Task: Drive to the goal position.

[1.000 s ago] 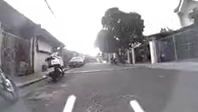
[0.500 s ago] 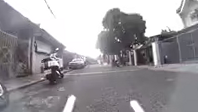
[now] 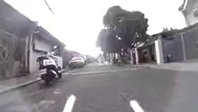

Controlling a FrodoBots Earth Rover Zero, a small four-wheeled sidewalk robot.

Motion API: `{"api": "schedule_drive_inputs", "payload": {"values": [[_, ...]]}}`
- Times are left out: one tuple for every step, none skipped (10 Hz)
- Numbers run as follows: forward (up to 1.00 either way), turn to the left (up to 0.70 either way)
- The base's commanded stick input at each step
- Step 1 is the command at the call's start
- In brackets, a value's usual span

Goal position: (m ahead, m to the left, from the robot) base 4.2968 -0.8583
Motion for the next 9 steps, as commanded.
{"api": "schedule_drive_inputs", "payload": {"values": [[0.7,0.0],[0.7,0.0],[0.7,0.0],[0.7,0.0],[0.7,0.0],[0.7,0.0],[0.7,0.0],[0.7,0.0],[0.7,0.0]]}}
